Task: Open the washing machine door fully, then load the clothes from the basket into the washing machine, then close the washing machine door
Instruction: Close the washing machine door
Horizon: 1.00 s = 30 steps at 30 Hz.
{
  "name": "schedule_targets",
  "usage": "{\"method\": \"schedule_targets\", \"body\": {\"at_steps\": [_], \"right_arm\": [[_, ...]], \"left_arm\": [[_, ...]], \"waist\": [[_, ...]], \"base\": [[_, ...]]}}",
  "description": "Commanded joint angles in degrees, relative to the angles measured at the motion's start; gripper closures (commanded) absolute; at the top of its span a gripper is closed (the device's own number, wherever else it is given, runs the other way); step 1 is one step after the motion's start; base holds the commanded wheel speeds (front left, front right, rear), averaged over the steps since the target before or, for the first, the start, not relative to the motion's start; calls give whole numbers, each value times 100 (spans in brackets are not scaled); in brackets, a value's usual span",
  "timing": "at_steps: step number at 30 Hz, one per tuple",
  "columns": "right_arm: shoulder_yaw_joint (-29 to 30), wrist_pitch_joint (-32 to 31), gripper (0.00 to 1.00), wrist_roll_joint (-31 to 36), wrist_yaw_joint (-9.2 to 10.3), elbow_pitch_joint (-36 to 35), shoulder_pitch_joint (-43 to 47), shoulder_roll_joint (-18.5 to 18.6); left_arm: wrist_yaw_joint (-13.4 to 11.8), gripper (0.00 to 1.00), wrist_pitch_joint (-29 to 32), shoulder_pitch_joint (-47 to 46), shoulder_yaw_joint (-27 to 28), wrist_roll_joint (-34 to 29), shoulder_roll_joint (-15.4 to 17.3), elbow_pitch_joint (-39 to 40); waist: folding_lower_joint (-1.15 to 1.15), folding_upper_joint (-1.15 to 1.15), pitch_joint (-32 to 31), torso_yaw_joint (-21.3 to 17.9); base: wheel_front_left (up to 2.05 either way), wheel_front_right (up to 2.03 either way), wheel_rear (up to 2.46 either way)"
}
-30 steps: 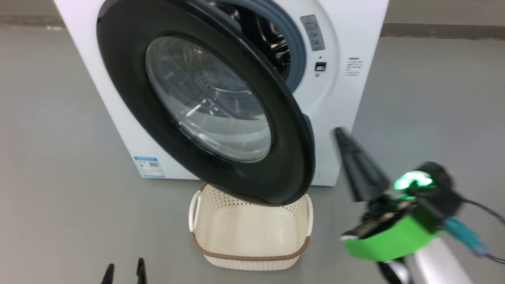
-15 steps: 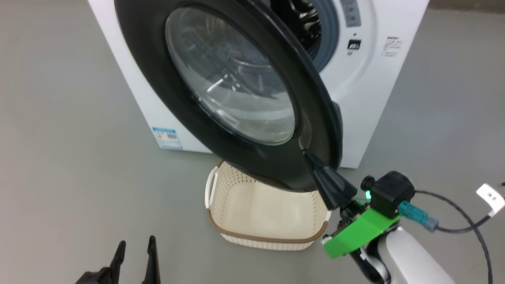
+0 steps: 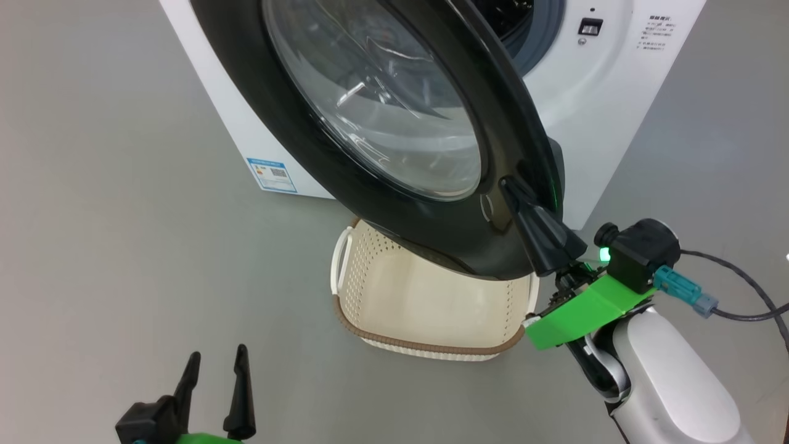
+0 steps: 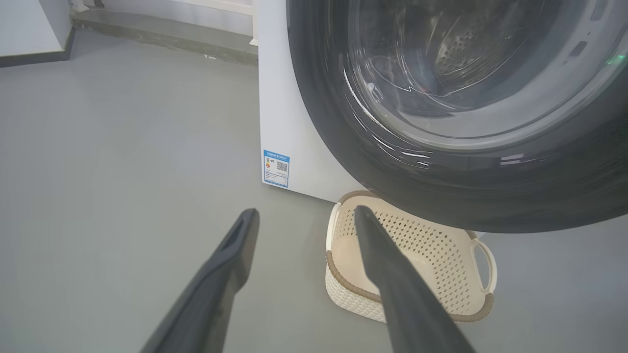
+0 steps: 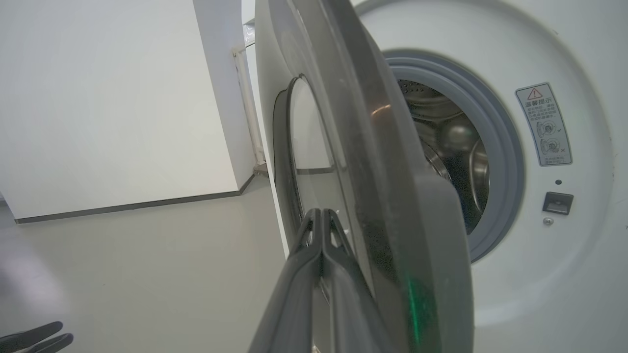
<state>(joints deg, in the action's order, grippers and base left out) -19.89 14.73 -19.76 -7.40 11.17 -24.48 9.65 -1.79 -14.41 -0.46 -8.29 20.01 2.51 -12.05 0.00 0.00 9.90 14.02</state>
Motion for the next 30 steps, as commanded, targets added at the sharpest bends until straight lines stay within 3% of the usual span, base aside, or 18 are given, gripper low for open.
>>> {"method": "schedule_targets", "body": {"at_steps": [1,11,30], "right_arm": [[-63,27,100,86,-9,-155,-168,-30],[-27,27,100,230,-9,-154,-450,160],[-188,27,100,348,-9,-33,-1269,558]], "left_arm": [[-36,0,-59,-185,202,62,37,135],[-1,0,-59,-318,230,65,37,149],[118,0,-59,-692,157,86,37,101]], "waist": [[0,0,98,-31],[0,0,397,-162],[0,0,973,-51]], "base": [[0,0,0],[0,0,0],[0,0,0]]}}
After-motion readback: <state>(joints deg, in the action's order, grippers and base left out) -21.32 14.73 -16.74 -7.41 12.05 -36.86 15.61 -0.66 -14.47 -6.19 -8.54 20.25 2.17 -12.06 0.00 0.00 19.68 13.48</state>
